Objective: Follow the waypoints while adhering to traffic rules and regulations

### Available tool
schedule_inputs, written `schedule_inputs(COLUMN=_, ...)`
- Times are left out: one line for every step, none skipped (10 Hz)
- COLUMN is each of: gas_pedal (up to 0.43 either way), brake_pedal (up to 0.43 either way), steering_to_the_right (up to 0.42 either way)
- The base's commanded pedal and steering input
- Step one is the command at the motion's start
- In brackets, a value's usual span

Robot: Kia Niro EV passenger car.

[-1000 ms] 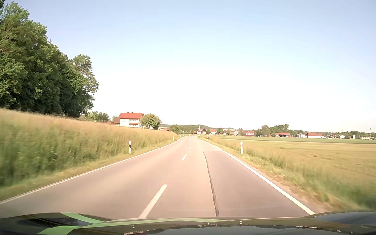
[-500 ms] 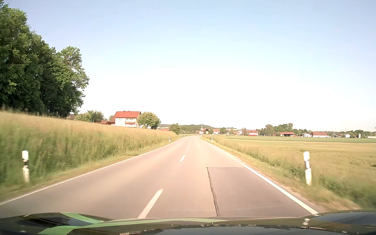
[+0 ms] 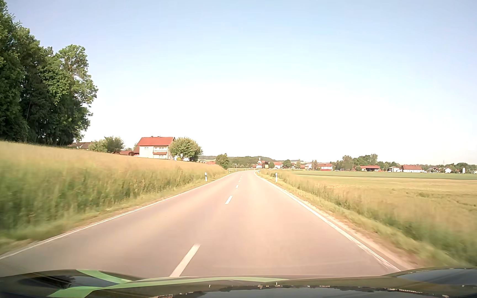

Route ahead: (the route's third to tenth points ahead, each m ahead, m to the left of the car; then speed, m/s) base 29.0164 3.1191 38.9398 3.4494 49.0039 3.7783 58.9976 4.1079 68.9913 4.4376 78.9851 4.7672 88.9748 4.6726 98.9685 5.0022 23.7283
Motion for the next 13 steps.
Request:
schedule_inputs(gas_pedal=0.157, brake_pedal=0.000, steering_to_the_right=-0.008)
schedule_inputs(gas_pedal=0.169, brake_pedal=0.000, steering_to_the_right=-0.007)
schedule_inputs(gas_pedal=0.177, brake_pedal=0.000, steering_to_the_right=-0.007)
schedule_inputs(gas_pedal=0.177, brake_pedal=0.000, steering_to_the_right=-0.008)
schedule_inputs(gas_pedal=0.177, brake_pedal=0.000, steering_to_the_right=-0.007)
schedule_inputs(gas_pedal=0.177, brake_pedal=0.000, steering_to_the_right=-0.007)
schedule_inputs(gas_pedal=0.157, brake_pedal=0.000, steering_to_the_right=-0.007)
schedule_inputs(gas_pedal=0.138, brake_pedal=0.000, steering_to_the_right=-0.008)
schedule_inputs(gas_pedal=0.118, brake_pedal=0.000, steering_to_the_right=-0.007)
schedule_inputs(gas_pedal=0.118, brake_pedal=0.000, steering_to_the_right=-0.007)
schedule_inputs(gas_pedal=0.118, brake_pedal=0.000, steering_to_the_right=-0.007)
schedule_inputs(gas_pedal=0.118, brake_pedal=0.000, steering_to_the_right=-0.007)
schedule_inputs(gas_pedal=0.130, brake_pedal=0.000, steering_to_the_right=-0.006)
